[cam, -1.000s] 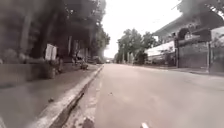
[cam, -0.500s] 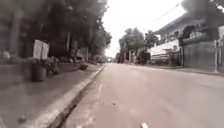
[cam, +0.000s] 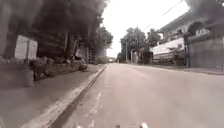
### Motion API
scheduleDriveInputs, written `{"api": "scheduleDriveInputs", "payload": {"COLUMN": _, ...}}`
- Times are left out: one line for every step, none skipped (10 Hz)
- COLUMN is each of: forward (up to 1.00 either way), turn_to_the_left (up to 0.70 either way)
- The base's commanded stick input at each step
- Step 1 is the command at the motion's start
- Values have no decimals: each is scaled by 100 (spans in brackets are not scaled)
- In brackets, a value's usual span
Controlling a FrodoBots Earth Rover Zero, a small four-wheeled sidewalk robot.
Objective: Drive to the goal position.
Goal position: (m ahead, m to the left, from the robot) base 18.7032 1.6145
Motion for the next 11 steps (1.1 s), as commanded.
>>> {"api": "scheduleDriveInputs", "payload": {"forward": 100, "turn_to_the_left": 0}}
{"api": "scheduleDriveInputs", "payload": {"forward": 100, "turn_to_the_left": 0}}
{"api": "scheduleDriveInputs", "payload": {"forward": 100, "turn_to_the_left": 0}}
{"api": "scheduleDriveInputs", "payload": {"forward": 100, "turn_to_the_left": 0}}
{"api": "scheduleDriveInputs", "payload": {"forward": 100, "turn_to_the_left": 0}}
{"api": "scheduleDriveInputs", "payload": {"forward": 100, "turn_to_the_left": 0}}
{"api": "scheduleDriveInputs", "payload": {"forward": 100, "turn_to_the_left": 0}}
{"api": "scheduleDriveInputs", "payload": {"forward": 100, "turn_to_the_left": 0}}
{"api": "scheduleDriveInputs", "payload": {"forward": 100, "turn_to_the_left": 0}}
{"api": "scheduleDriveInputs", "payload": {"forward": 100, "turn_to_the_left": 0}}
{"api": "scheduleDriveInputs", "payload": {"forward": 100, "turn_to_the_left": 0}}
